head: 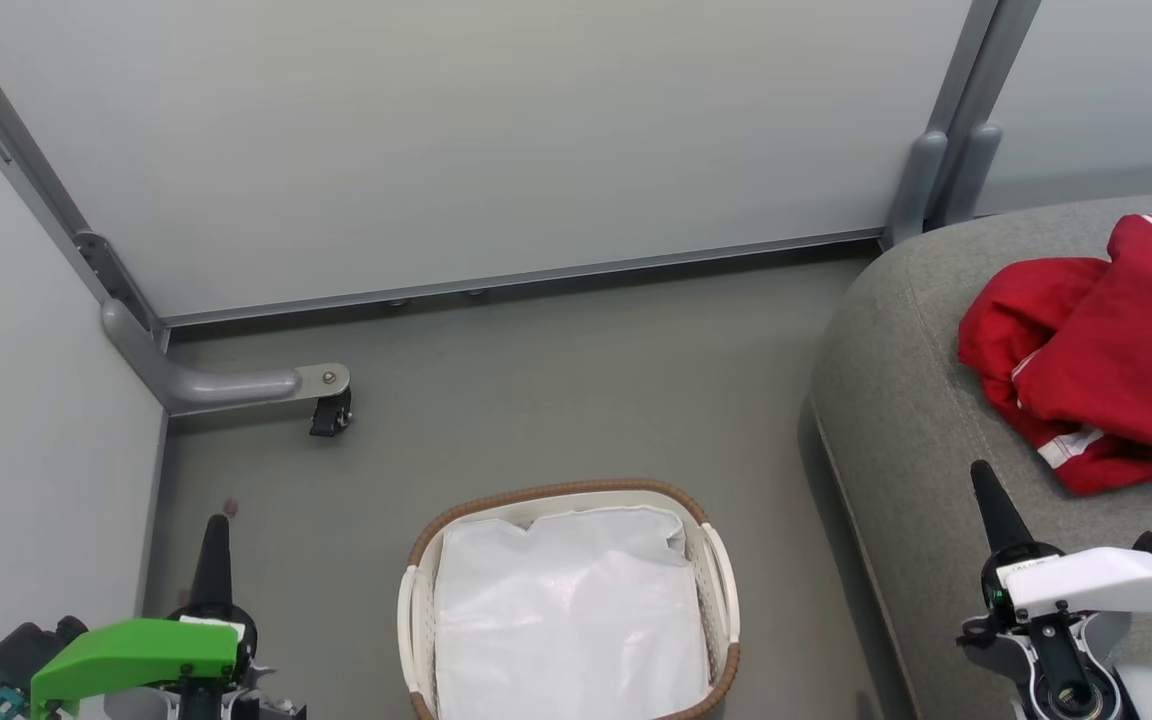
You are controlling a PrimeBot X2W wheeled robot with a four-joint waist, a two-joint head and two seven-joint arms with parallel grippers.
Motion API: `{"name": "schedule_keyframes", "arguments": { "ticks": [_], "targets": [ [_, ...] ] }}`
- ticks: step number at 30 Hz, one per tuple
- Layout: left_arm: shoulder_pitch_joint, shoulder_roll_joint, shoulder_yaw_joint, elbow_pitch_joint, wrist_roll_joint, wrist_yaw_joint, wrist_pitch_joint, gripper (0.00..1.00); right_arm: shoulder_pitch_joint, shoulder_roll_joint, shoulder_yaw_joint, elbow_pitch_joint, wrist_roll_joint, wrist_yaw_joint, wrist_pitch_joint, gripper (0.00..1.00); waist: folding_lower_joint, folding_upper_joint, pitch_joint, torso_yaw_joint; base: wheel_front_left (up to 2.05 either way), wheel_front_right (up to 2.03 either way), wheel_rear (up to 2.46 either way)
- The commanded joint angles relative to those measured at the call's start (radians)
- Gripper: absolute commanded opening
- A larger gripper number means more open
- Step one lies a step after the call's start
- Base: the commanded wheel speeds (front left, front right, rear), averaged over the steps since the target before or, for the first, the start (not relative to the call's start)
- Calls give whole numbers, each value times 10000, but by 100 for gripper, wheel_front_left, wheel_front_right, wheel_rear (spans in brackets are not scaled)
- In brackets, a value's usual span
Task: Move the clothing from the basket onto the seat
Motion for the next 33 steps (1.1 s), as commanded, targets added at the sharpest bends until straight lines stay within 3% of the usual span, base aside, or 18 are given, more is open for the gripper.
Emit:
{"name": "schedule_keyframes", "arguments": {
  "ticks": [1, 33],
  "targets": [
    [-204, 78, 47, -133, -237, -48, 73, 0, 16, -69, -48, -135, 224, -5, 75, 0, 0, 0, -4, 0, 0, 0, 0],
    [-400, 92, 256, -527, -2627, -64, 766, 0, 102, -92, -210, -452, 2633, -7, 763, 0, 0, 0, -115, 2, 0, 0, 0]
  ]
}}
